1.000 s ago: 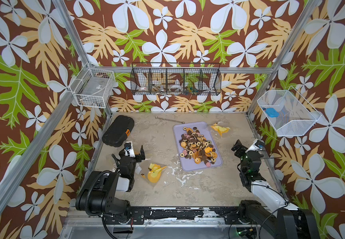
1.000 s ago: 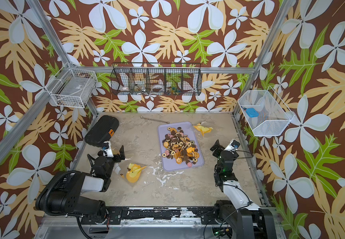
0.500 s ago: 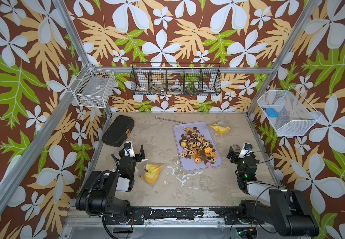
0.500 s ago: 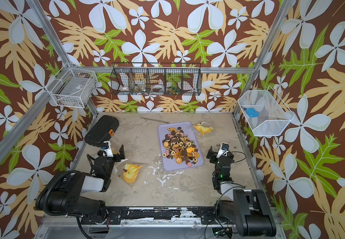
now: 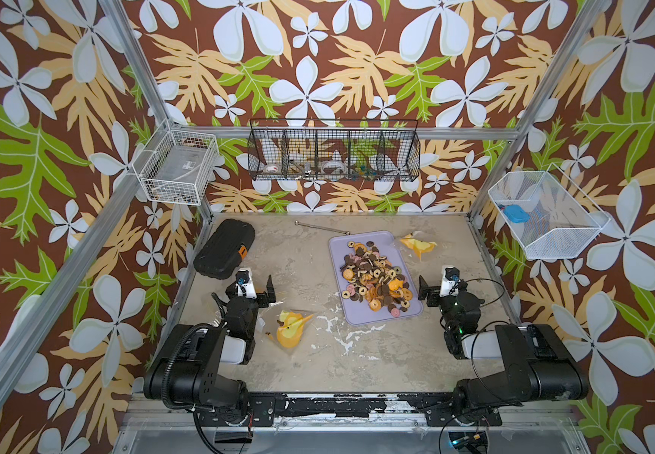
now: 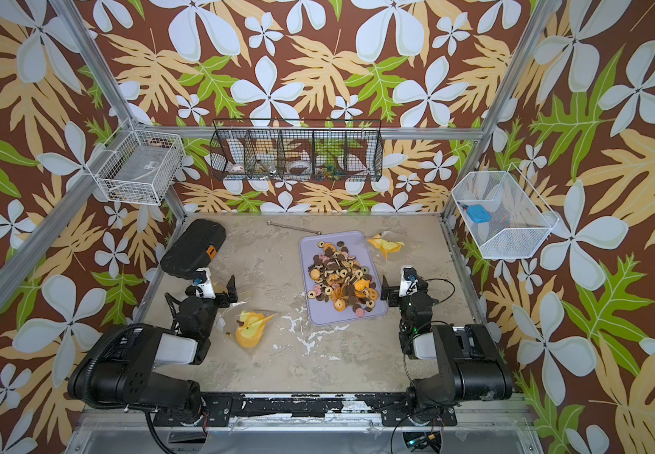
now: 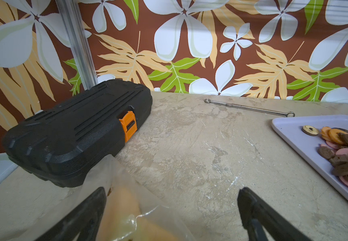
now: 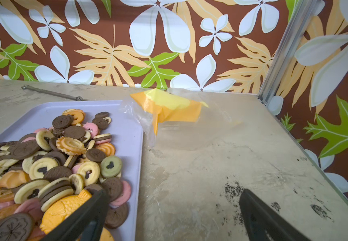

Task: Pour cookies out of the ziploc bag
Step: Reset both arms

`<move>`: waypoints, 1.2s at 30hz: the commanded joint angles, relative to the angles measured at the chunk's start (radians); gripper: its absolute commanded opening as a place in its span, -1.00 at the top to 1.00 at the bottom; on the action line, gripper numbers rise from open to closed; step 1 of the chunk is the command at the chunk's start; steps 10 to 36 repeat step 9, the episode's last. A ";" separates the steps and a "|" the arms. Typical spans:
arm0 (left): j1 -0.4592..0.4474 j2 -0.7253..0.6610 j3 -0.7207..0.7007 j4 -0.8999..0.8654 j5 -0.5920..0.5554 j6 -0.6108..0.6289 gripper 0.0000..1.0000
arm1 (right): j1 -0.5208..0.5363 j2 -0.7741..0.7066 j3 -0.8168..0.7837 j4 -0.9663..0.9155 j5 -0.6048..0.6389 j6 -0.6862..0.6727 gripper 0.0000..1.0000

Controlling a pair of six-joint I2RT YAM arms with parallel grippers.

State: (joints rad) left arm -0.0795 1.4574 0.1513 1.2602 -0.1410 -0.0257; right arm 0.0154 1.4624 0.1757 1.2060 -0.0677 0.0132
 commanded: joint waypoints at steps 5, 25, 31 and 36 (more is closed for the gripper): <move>0.024 0.013 0.028 0.006 0.047 -0.008 -0.99 | 0.013 0.001 0.005 0.020 0.039 -0.016 -0.99; 0.024 -0.001 0.010 0.024 0.047 -0.009 -0.99 | 0.011 0.008 0.025 -0.006 0.049 -0.012 -1.00; 0.024 -0.001 0.010 0.024 0.047 -0.009 -0.99 | 0.011 0.008 0.025 -0.006 0.049 -0.012 -1.00; 0.024 -0.001 0.010 0.024 0.047 -0.009 -0.99 | 0.011 0.008 0.025 -0.006 0.049 -0.012 -1.00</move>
